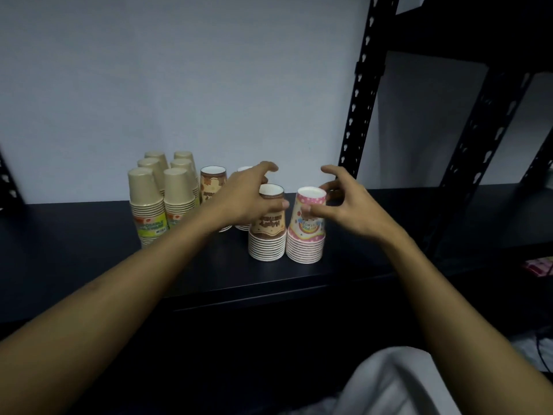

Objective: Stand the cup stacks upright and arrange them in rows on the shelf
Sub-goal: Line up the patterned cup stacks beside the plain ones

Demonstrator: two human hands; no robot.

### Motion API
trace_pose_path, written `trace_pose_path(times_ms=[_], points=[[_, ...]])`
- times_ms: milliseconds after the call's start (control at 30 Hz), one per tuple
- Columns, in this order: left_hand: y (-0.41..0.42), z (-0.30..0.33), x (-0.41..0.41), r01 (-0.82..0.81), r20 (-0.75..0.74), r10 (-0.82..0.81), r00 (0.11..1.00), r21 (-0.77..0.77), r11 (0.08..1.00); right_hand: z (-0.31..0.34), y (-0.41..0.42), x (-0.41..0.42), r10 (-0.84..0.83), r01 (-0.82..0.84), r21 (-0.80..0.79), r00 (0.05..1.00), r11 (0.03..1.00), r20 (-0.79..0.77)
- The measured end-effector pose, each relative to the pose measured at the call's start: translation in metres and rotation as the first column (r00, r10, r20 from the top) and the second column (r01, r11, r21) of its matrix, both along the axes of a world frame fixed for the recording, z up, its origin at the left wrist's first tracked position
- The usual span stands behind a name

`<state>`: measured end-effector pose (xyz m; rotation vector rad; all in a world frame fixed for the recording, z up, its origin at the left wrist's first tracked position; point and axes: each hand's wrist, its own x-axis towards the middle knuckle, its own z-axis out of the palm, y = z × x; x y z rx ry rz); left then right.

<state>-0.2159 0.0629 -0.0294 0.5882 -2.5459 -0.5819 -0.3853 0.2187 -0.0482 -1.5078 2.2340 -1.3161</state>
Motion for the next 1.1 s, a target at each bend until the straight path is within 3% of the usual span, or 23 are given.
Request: trace_pose_path(times_ms=[133,333,733,1100], points=[[-0.012,0.027,-0.004,0.114,0.266,-0.067,0.962,-0.163,0.98,0.014,-0.011,-0.003,0.037,-0.027,0.112,0.996,0.993,-0.081],[-0.028,0.048,0.006,0.153,0.432,-0.027,0.901,-0.258,0.954,0.019,-0.031,0.005,0.082,-0.068,0.125,0.991,0.99,-0.106],[-0.061,0.057,0.033,0.081,0.516,0.115,0.849,-0.343,0.936,0.014,-0.084,0.031,0.192,-0.187,0.084,0.98,0.979,-0.057],[-0.066,0.051,0.039,0.074,0.479,0.11,0.871,-0.348,0.935,0.011,-0.096,0.026,0.235,-0.232,0.063,0.971,0.971,-0.039]])
